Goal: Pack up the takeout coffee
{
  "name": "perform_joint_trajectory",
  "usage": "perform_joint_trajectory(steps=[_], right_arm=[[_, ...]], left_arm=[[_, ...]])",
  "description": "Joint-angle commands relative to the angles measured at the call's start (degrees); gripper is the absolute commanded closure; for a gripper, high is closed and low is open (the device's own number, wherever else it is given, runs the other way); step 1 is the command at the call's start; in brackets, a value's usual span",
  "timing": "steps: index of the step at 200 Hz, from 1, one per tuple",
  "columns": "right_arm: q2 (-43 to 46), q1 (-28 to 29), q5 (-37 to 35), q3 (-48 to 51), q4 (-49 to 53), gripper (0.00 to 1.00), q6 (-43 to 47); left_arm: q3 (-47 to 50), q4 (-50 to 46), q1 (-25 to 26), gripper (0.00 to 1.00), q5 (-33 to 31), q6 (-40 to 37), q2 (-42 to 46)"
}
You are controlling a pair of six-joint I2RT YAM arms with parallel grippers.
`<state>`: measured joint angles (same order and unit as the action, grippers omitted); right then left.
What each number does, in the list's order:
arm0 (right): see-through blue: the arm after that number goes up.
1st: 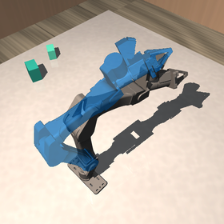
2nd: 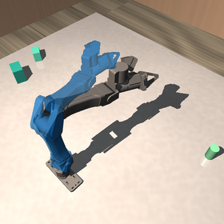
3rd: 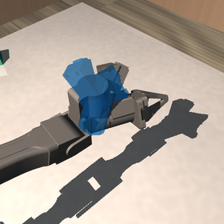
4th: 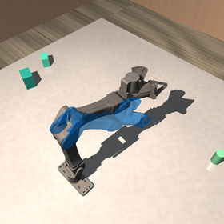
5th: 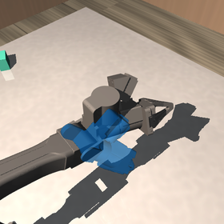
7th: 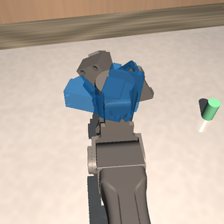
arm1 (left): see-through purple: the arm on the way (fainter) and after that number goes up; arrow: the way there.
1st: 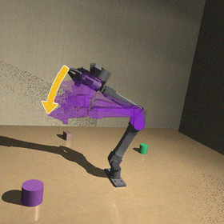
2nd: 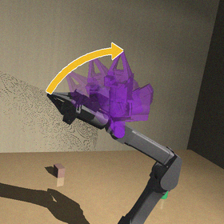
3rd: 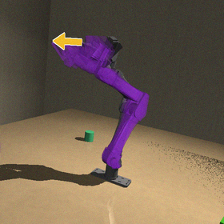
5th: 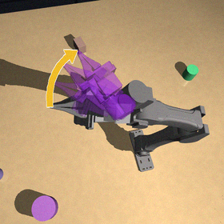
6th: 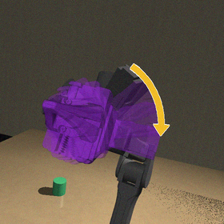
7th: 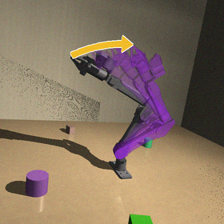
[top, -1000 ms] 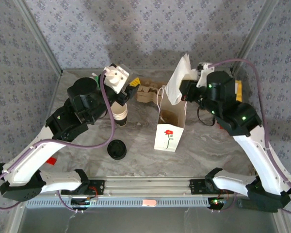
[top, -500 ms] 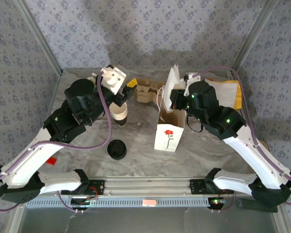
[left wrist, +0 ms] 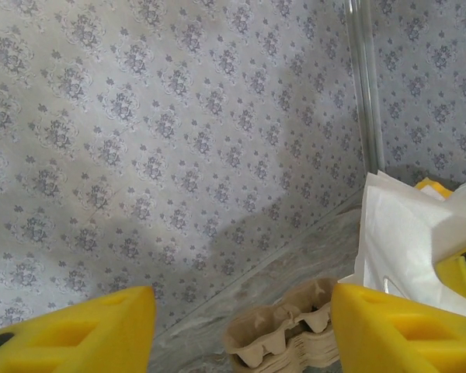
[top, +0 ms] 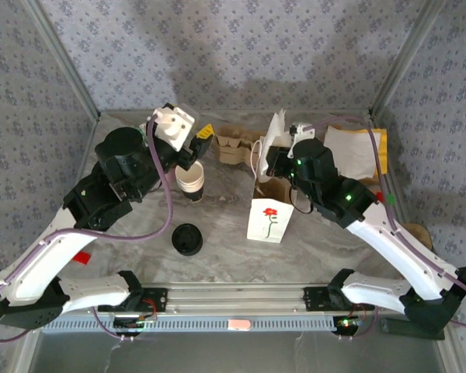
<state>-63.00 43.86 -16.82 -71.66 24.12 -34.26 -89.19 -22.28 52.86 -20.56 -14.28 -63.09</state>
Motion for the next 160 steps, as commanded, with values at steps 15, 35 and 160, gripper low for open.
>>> perform_joint_trajectory(steps=[15, 35, 160], right_arm=[[-0.85, -0.91, 2.57, 2.40, -7.52, 1.00, 0.67], [-0.72, -1.91, 4.09, 5.10, -8.95, 1.00, 0.05], [-0.35, -5.09, 3.84, 9.61, -3.88, 1.00, -2.92]], left_arm=[[0.07, 0.00, -0.81, 0.39, 0.16, 0.05, 1.48], [-0.07, -0.04, -1.14, 0.39, 0.25, 0.13, 1.57], [0.86, 0.46, -2.15, 0.39, 1.44, 1.09, 0.17]])
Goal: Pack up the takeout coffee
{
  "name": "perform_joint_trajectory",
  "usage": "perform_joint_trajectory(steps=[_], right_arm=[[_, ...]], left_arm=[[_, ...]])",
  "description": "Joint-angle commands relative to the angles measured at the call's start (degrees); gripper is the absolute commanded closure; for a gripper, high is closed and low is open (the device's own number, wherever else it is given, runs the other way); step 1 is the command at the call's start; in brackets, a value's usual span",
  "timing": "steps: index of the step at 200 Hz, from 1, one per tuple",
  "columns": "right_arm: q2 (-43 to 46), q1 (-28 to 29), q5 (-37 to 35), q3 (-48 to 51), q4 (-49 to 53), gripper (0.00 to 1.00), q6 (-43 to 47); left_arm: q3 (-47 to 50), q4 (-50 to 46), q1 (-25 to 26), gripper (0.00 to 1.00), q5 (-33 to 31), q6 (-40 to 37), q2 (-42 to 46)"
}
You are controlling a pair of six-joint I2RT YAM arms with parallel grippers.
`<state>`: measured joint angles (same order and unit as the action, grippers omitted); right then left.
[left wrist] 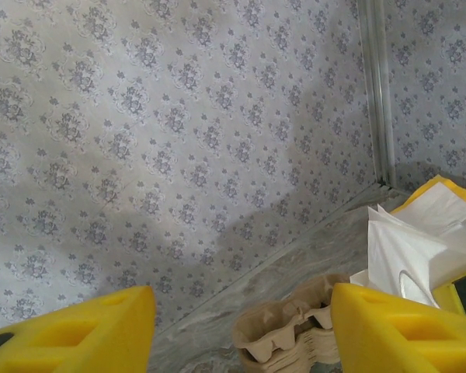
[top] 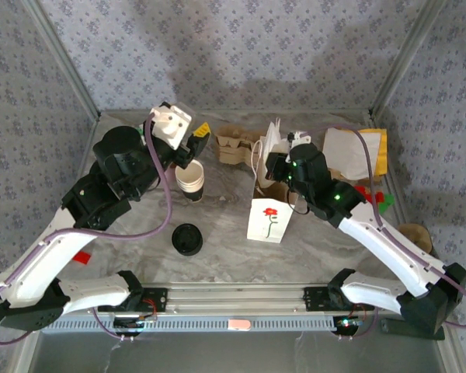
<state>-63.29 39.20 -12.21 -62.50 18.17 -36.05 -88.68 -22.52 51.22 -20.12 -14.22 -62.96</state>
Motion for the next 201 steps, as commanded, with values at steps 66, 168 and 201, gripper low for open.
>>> perform_joint_trajectory(steps=[66, 168, 201], right_arm=[[-1.02, -0.26, 1.98, -3.45, 7.12, 0.85, -0.43], [-2.02, 2.85, -0.81, -17.68, 18.29, 0.45, 3.45], [-2.08, 3.18, 0.64, -24.80, 20.15, 0.43, 9.87]], left_arm=[[0.97, 1.12, -1.05, 0.39, 1.32, 1.38, 0.42], [0.44, 1.92, -1.20, 0.39, 2.21, 2.18, -0.32], [0.27, 1.34, -1.21, 0.38, 2.31, 2.09, -0.19]])
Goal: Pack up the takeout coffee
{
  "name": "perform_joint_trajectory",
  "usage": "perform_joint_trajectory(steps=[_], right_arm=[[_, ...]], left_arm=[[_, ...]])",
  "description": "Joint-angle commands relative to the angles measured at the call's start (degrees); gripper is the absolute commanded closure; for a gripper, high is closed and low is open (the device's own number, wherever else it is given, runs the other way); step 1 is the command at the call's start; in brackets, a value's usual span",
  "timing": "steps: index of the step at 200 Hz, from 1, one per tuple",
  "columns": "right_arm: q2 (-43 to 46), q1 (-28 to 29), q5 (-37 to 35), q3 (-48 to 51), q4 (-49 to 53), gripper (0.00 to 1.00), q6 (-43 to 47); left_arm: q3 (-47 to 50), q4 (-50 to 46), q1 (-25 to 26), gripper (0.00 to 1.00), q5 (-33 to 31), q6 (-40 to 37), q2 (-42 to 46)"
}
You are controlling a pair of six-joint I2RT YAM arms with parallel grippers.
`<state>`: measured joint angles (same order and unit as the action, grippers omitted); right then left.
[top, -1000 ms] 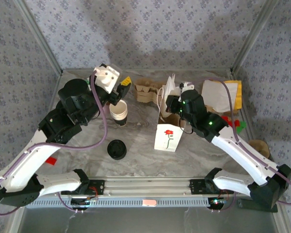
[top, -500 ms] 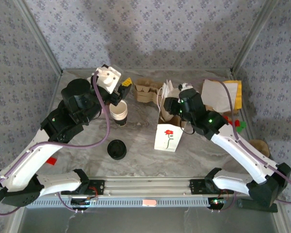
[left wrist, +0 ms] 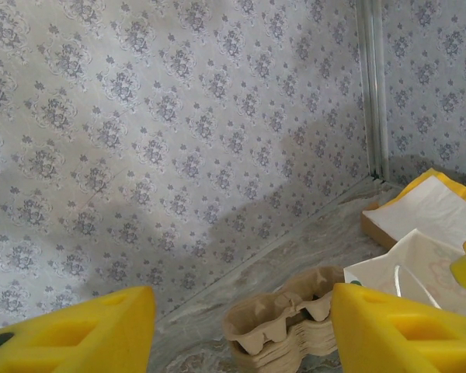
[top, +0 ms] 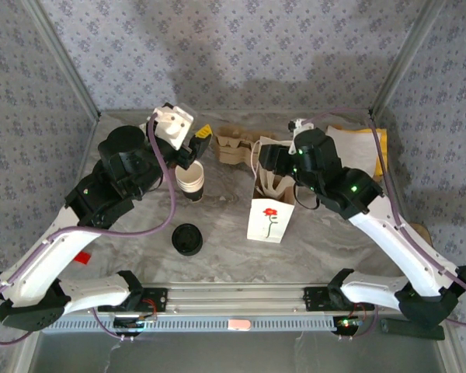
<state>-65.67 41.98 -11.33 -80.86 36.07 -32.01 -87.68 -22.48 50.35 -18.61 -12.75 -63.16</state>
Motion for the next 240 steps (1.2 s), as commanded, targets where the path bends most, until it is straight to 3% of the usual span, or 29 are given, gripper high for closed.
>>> perform_joint_trajectory(steps=[1, 27, 48, 62, 100, 130, 146, 184, 211, 240], right_arm=[[0.29, 0.40, -0.21, -6.73, 2.33, 0.43, 6.04], [1.00, -0.48, -0.82, -12.80, 6.46, 0.42, 11.53], [3.33, -5.81, -3.56, -12.91, 6.64, 0.41, 15.28], [4.99, -13.70, -2.18, -11.08, 6.82, 0.41, 14.89], [8.73, -39.98, 11.69, 1.10, 3.83, 0.41, 7.90], [11.47, -52.36, 17.98, 16.32, -1.27, 0.38, 5.47], [14.75, -54.12, 14.89, 25.61, -7.29, 0.35, 7.78], [27.71, -54.02, 4.04, 48.78, -26.76, 0.29, 17.94], [33.32, -53.86, 4.76, 61.56, -37.57, 0.26, 25.25], [31.22, -53.23, 7.43, 68.59, -46.63, 0.22, 27.35]], left_arm=[[-0.74, 1.30, -0.29, 0.38, 0.83, 0.62, -0.02], [-0.54, 1.17, -0.95, 0.35, -0.46, 2.86, -0.20], [0.27, 0.57, -4.39, 0.31, -0.98, 8.04, -0.21], [1.40, -0.01, -8.60, 0.29, -1.25, 12.71, 0.08], [10.32, 0.36, -22.93, 0.19, -1.08, 25.99, 4.01], [22.40, 2.14, -32.31, 0.08, -2.38, 30.68, 9.12], [29.08, 3.17, -36.17, 0.01, -4.04, 31.66, 11.57], [46.52, 9.80, -43.97, 0.00, -6.17, 33.50, 16.27], [56.40, 15.99, -45.44, 0.00, -8.70, 30.42, 17.37], [66.71, 28.21, -45.73, 0.00, -8.62, 24.95, 19.41]])
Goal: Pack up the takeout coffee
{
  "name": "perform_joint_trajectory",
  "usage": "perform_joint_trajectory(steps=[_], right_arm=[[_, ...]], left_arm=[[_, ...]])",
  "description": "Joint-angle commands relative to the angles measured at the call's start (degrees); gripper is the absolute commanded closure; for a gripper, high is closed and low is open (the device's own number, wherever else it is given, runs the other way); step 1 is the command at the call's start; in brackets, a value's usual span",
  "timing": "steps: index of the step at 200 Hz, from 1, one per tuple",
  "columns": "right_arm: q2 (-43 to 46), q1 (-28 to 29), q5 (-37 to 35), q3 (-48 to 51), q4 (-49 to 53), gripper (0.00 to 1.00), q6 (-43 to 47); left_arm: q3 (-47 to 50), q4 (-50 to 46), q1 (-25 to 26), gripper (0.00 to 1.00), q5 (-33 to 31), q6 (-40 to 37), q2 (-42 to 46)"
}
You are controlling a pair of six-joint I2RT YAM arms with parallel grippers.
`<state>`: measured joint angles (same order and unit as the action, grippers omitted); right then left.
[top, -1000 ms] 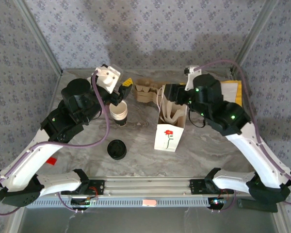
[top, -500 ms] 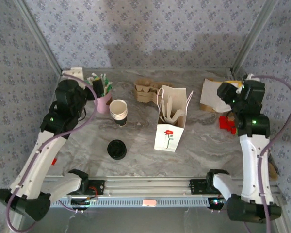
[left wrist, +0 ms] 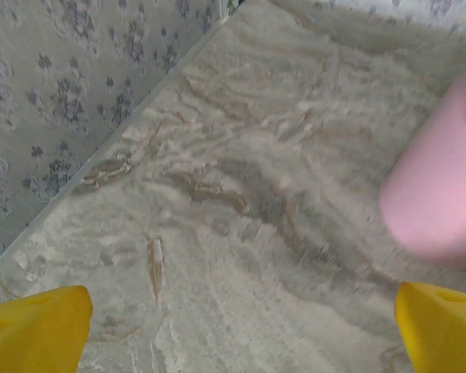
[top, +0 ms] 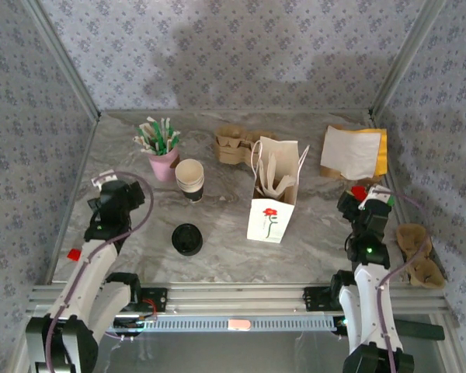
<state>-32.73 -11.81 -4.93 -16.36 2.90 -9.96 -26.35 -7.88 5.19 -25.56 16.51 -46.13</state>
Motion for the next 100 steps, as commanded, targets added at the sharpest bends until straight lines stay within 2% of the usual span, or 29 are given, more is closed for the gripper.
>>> perform_joint_trajectory(steps=[1, 48, 70, 100], right_arm=[[-1.81, 0.65, 1.17, 4.16, -13.75, 0.22, 5.25], [-18.78, 6.56, 2.66, 4.66, -30.19, 0.18, 9.01], [-28.15, 10.48, 2.90, 4.07, -39.56, 0.15, 11.79], [-40.37, 11.12, 6.21, 1.50, -50.04, 0.13, 13.40]], left_arm=[[5.67, 14.09, -0.55, 0.00, -1.68, -4.48, 2.37], [13.46, 29.78, -2.24, 0.00, 4.89, -6.27, -4.75], [13.12, 37.55, -2.36, 0.00, 6.75, -7.32, -12.67], [8.38, 48.38, -2.69, 0.00, 14.84, -11.01, -27.04]])
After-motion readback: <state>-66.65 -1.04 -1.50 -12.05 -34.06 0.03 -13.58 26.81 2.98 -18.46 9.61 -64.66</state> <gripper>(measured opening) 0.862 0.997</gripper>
